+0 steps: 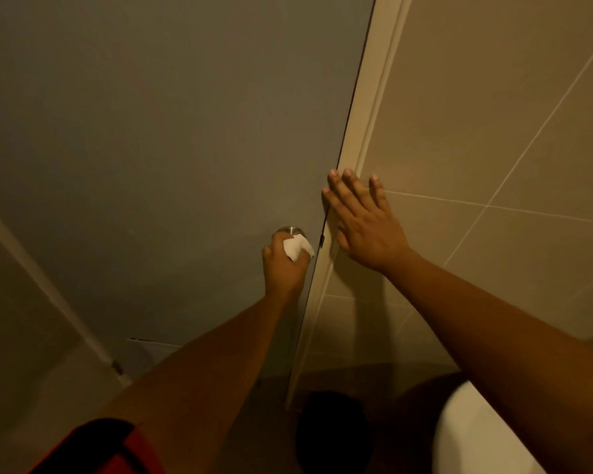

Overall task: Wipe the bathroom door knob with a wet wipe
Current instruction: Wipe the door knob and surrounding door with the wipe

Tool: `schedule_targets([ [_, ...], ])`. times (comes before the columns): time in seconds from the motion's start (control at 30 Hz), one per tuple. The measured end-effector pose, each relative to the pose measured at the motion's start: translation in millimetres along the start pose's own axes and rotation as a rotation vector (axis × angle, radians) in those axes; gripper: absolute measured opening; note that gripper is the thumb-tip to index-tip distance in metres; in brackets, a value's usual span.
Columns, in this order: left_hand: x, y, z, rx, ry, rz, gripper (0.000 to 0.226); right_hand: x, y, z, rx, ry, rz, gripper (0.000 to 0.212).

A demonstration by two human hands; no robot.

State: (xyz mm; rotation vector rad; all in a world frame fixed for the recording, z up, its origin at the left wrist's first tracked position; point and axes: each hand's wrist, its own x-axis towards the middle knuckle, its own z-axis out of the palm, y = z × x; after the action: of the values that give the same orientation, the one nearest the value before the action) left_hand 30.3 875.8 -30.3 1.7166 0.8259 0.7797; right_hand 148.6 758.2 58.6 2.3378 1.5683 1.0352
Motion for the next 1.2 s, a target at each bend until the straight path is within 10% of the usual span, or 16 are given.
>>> schedule_targets([
  [0.37,9,-17,8,-0.203,0.034,0.021,0.036,18,47,25,-0.196,0.125,-0.390,0.069],
  [0.6,9,-20,7,0.296,0.113,0.265,0.025,25,51,27,-0.242,0.203,-0.454,0.071],
  [0.87,4,-12,23,-0.369,0.218,0.049,0.010,44,68,17,-0.259,0.271,-0.620,0.069],
  [1.2,13,-7,7,0.551,0.188,0.292,0.025,41,57,20,-0.293,0.347,-0.571,0.067],
])
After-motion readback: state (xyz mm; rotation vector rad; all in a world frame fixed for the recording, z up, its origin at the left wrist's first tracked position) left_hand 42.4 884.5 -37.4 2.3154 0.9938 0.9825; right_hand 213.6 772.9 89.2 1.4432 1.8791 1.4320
